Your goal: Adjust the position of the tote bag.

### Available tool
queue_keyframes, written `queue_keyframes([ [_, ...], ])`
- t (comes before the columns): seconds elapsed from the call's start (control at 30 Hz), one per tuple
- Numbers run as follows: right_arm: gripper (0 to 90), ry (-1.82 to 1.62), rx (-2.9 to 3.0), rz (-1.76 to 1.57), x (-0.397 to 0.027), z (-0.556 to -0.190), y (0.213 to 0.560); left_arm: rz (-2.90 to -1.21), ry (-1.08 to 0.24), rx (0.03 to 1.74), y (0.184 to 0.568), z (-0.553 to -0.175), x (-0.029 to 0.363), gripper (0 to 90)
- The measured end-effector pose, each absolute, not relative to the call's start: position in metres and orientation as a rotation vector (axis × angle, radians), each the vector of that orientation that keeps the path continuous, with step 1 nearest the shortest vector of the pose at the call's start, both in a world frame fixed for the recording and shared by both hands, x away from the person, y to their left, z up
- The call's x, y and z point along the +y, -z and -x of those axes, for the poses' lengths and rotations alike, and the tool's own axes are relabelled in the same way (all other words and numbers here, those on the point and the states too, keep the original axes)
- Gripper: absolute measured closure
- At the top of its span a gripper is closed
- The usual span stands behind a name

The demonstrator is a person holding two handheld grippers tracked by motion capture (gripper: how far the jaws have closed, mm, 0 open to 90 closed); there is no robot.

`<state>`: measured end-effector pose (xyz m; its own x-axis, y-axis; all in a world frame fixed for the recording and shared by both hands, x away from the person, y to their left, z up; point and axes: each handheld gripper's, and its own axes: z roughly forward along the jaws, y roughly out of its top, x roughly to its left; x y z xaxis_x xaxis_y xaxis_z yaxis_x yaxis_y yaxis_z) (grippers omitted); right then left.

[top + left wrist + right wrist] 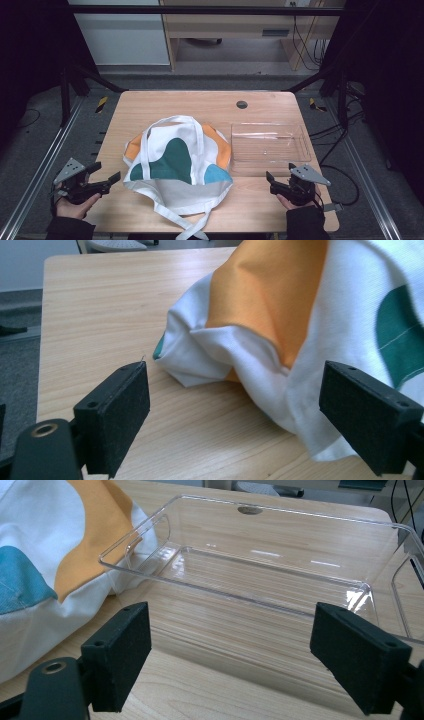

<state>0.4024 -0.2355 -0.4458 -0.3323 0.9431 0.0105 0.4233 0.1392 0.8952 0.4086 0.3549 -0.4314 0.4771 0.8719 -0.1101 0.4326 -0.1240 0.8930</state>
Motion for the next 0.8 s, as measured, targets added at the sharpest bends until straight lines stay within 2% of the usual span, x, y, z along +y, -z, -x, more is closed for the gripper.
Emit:
queue_keyframes([
  [0.47, 23.8, -1.182, 1.913, -1.228, -0.21, -0.399, 0.436, -1.725, -0.549, 1.052, 0.419, -0.398, 0.347, 18.0],
  [0.8, 27.9, -1.229, 1.971, -1.154, -0.184, -0.398, 0.428, -1.771, -0.555, 0.99, 0.416, -0.392, 0.332, 20.1],
])
